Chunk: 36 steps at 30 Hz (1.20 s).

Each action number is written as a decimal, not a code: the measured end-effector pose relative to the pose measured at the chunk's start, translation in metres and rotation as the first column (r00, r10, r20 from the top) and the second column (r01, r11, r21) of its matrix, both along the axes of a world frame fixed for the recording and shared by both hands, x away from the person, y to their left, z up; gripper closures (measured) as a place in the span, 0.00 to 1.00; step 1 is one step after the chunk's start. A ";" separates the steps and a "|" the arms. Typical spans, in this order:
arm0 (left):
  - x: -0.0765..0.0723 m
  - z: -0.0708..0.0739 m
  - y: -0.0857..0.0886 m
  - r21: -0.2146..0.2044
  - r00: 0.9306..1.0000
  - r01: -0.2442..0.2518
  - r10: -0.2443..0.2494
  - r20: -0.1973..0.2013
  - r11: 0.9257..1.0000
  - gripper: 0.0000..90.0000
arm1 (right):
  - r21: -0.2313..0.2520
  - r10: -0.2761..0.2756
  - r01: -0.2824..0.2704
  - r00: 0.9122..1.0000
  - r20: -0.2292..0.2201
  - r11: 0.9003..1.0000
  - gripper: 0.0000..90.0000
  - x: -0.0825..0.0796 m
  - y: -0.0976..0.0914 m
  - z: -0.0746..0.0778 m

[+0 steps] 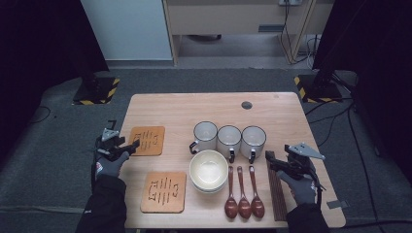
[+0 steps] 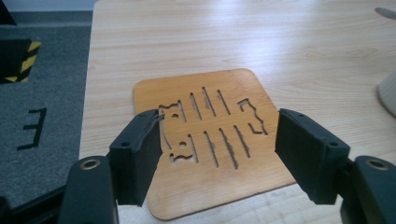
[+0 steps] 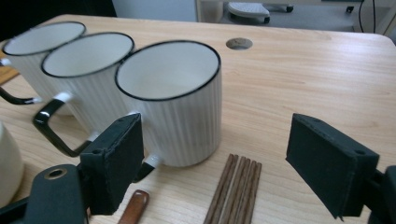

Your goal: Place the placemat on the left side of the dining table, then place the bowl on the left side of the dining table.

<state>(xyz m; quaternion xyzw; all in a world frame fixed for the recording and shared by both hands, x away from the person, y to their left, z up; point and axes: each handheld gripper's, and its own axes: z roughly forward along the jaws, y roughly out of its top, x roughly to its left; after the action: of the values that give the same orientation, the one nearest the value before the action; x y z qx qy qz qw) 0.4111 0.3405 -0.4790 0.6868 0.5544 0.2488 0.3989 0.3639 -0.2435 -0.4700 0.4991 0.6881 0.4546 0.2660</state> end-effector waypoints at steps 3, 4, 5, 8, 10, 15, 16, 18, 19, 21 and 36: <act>-0.006 0.005 -0.006 -0.017 1.000 0.008 -0.008 0.012 1.000 0.37 | 0.009 0.007 -0.007 1.000 0.009 1.000 0.21 -0.001 0.001 0.003; -0.008 0.007 -0.009 -0.023 1.000 0.014 -0.014 0.016 1.000 0.37 | 0.011 0.008 -0.008 1.000 0.009 1.000 0.21 -0.001 0.002 0.004; -0.009 0.009 -0.012 -0.030 1.000 0.021 -0.020 0.023 0.999 0.38 | 0.013 0.011 -0.011 1.000 0.011 1.000 0.22 -0.002 0.003 0.005; -0.013 0.015 -0.021 -0.040 0.998 0.038 -0.036 0.042 0.998 0.39 | 0.019 0.016 -0.016 1.000 0.013 1.000 0.22 -0.002 0.005 0.007; -0.015 0.019 -0.027 -0.041 0.997 0.047 -0.044 0.058 0.998 0.40 | 0.023 0.025 -0.025 1.000 0.017 0.999 0.23 -0.003 0.007 0.009; -0.020 0.028 -0.043 -0.059 0.993 0.083 -0.078 0.087 0.995 0.41 | 0.035 0.042 -0.043 0.999 0.028 0.998 0.23 -0.005 0.011 0.015; -0.021 0.030 -0.046 -0.064 0.993 0.089 -0.083 0.089 0.994 0.41 | 0.037 0.042 -0.043 0.999 0.027 0.998 0.23 -0.005 0.012 0.016; -0.023 0.032 -0.052 -0.059 0.991 0.095 -0.089 0.097 0.994 0.41 | 0.039 0.046 -0.047 0.999 0.028 0.998 0.24 -0.005 0.013 0.017; -0.024 0.034 -0.054 -0.058 0.991 0.101 -0.095 0.098 0.993 0.41 | 0.042 0.048 -0.049 0.998 0.028 0.998 0.24 -0.005 0.014 0.017; -0.025 0.036 -0.060 -0.068 0.989 0.112 -0.104 0.109 0.991 0.41 | 0.043 0.055 -0.056 0.998 0.028 0.998 0.24 -0.006 0.015 0.019; -0.034 0.048 -0.091 -0.089 0.973 0.191 -0.176 0.148 0.978 0.41 | 0.079 0.089 -0.093 0.995 0.051 0.993 0.26 -0.008 0.030 0.034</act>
<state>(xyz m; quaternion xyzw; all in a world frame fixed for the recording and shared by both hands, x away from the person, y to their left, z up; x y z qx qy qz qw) 0.3776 0.2499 -0.4314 0.6945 0.4714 0.2293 0.4929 0.3562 -0.2134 -0.4365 0.4667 0.6846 0.5056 0.2408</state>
